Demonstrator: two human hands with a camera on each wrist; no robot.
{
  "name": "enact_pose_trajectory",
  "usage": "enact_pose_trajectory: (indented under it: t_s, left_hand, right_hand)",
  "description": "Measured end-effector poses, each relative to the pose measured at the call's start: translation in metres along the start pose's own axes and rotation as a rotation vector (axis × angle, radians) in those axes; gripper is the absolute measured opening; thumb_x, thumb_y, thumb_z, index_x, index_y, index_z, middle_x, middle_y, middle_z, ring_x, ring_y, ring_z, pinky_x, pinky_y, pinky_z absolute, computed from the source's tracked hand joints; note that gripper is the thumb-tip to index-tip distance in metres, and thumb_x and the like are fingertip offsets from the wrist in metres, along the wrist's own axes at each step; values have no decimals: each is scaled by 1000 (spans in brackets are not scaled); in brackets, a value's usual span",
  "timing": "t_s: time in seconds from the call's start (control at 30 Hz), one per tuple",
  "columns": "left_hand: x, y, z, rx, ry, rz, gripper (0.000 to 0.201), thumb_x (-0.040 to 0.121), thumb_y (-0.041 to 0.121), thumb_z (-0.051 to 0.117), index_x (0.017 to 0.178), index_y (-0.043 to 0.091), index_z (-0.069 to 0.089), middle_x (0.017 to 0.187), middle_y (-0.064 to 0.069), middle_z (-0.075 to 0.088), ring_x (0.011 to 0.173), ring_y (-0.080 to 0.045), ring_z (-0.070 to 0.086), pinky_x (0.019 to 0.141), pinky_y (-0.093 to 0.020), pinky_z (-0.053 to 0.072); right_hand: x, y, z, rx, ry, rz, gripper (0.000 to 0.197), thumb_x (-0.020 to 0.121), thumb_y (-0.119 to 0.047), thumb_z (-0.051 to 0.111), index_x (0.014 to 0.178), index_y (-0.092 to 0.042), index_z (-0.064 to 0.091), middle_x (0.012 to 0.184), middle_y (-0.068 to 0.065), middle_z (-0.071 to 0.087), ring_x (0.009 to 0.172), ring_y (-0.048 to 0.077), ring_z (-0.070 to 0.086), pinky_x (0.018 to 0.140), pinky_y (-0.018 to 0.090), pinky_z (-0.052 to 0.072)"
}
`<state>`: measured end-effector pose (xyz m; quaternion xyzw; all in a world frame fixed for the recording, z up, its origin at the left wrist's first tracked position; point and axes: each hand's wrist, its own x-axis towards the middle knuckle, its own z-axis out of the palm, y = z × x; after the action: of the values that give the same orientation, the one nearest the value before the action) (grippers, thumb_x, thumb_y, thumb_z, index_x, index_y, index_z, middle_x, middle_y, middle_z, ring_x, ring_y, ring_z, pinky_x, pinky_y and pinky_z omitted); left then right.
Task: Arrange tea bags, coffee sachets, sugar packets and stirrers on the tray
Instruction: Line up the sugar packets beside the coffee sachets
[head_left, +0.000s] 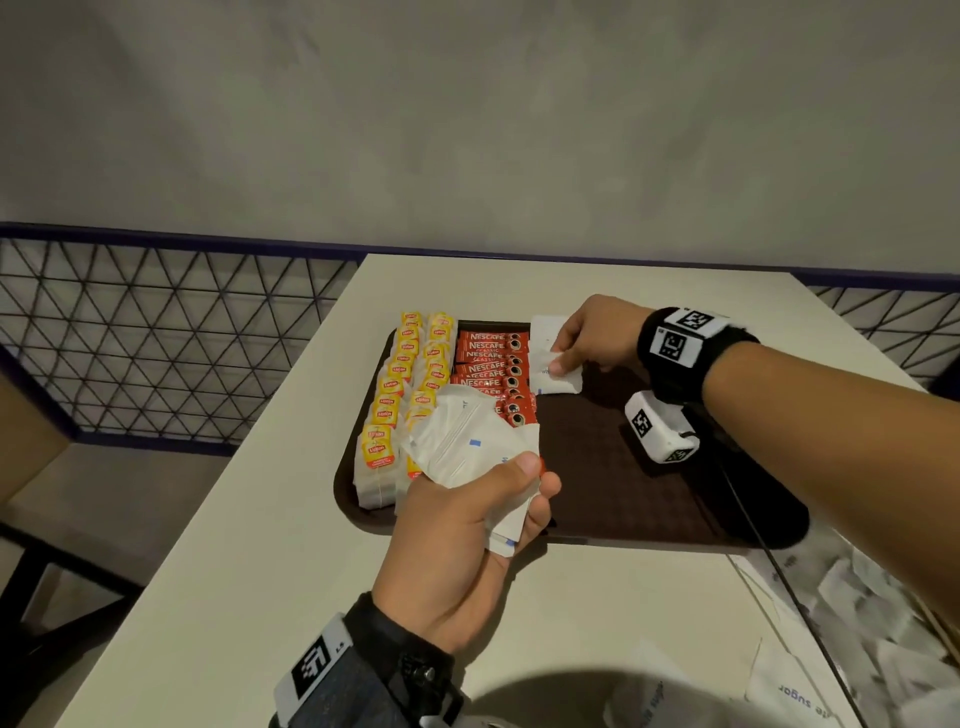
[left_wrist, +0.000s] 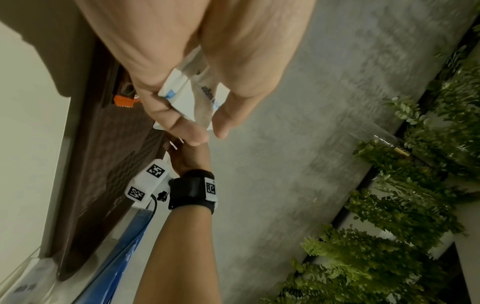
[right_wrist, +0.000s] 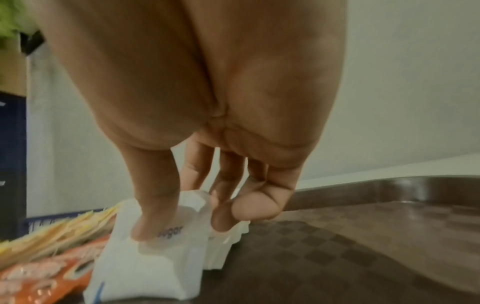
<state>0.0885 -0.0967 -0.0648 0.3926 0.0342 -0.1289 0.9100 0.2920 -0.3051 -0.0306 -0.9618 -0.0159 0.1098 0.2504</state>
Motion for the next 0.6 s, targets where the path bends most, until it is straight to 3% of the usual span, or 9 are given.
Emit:
enact_pose_trajectory:
  t_s: [0.13,0.27,0.47,0.53,0.6]
  left_hand:
    - [0,1,-1,-16,-2,-9,55,69,5,78,123,10,67,103,-21,71,84,-30,72,61,-28,59]
    - [0,1,0,-30,4,-19,55,70,5,78,124,9,67,104,-22,71,86,-31,72,61,-28,59]
    - [-1,2,4,-91,13,-51,45,76,4,74,119,10,66,101,-22,73,85,-33,73,63,-31,61]
    - [-2,4,5,-180,21,-70,33,88,-3,64,118,12,66,105,-22,76,87,-39,75,75,-40,63]
    - [-4,8,5,-297,3,-74,36,96,-7,47,120,13,65,109,-25,75,92,-48,75,91,-55,59]
  right_hand:
    - [8,-4,8,-178,9,9,33,80,-29,89,105,-10,79,100,-2,74,95,19,66,85,32,52]
    - [8,-7,8,-209,41,8,34,76,-32,92,103,-17,77,87,-9,66,79,7,57,64,23,40]
    - [-4,-8,0,-142,91,0,31,80,-29,90,104,-15,76,84,-9,64,78,7,57,63,24,39]
    - [-20,-14,-11,-55,141,-33,24,85,-28,86,102,-16,75,85,-7,67,83,12,63,66,25,43]
    - [-45,-26,-19,55,184,-94,16,88,-31,82,98,-20,76,87,-7,70,83,14,65,69,26,47]
